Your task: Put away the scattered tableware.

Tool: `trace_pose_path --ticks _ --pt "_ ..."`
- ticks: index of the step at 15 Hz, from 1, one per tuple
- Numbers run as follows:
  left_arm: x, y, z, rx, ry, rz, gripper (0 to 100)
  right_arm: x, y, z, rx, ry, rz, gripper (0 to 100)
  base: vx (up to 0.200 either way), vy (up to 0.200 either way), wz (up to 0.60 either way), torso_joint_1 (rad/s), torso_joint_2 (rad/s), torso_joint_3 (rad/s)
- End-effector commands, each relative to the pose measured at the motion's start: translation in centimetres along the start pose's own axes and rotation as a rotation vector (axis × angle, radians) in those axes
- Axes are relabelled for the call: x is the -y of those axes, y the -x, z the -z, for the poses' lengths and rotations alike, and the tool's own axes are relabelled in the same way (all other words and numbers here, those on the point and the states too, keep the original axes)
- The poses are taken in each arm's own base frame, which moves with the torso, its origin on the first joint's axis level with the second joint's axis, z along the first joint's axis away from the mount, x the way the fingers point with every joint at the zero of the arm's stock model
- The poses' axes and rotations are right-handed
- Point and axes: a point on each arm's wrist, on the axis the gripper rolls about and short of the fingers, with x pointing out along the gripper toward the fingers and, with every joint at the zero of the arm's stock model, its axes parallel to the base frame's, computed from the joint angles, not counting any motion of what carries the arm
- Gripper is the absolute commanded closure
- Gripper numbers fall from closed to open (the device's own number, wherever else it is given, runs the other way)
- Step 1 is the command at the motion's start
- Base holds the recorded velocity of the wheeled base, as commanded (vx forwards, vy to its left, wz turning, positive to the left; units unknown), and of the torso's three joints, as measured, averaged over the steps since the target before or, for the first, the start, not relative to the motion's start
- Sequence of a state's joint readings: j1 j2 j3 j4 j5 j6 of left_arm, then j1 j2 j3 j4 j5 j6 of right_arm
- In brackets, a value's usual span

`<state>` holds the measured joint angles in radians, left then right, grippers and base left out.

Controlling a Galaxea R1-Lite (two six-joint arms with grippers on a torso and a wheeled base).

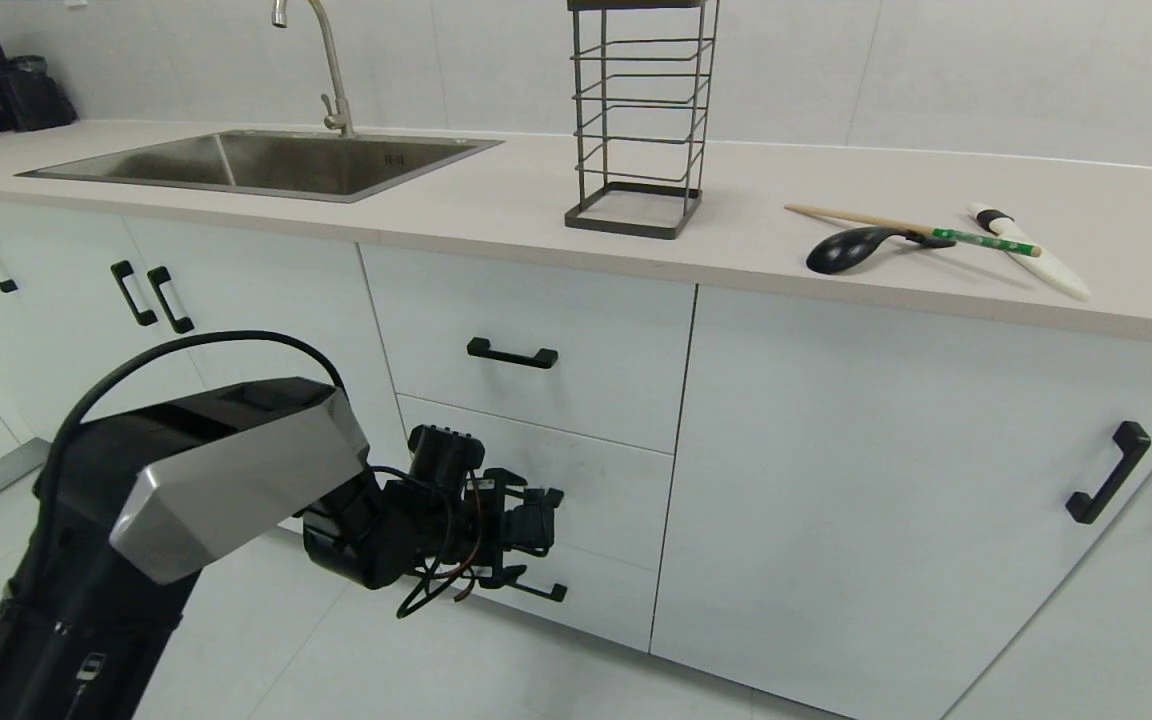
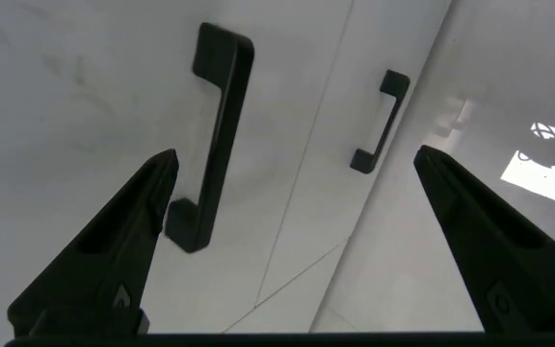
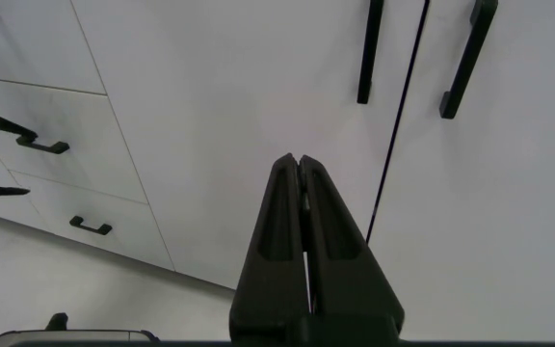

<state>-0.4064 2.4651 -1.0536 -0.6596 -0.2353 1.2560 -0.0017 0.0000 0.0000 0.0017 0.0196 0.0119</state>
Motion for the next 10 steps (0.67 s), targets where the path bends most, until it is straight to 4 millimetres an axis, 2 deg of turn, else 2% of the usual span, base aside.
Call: trace_pose_path --ticks 1,4,8,10 --pt "0.6 -1.0 0.4 -0.004 0.003 0.018 0 0.0 0.0 0.0 -0.001 0.000 -0.001 100 0.000 0.000 0.00 0.000 0.00 0.000" --pt "0.5 -2.4 0.8 -0.002 0.002 0.009 0 0.0 0.0 0.0 0.000 0.000 -0.001 100 0.000 0.000 0.00 0.000 0.00 0.000" --pt "0.0 -2.6 0.9 -0.003 0.004 -0.002 0 0.0 0.0 0.0 -0.001 0.000 -0.001 100 0.000 0.000 0.00 0.000 0.00 0.000" --pt "0.6 -2.3 0.8 -0.012 0.004 0.041 0 0.0 0.0 0.0 -0.001 0.000 -0.001 100 0.000 0.000 0.00 0.000 0.00 0.000"
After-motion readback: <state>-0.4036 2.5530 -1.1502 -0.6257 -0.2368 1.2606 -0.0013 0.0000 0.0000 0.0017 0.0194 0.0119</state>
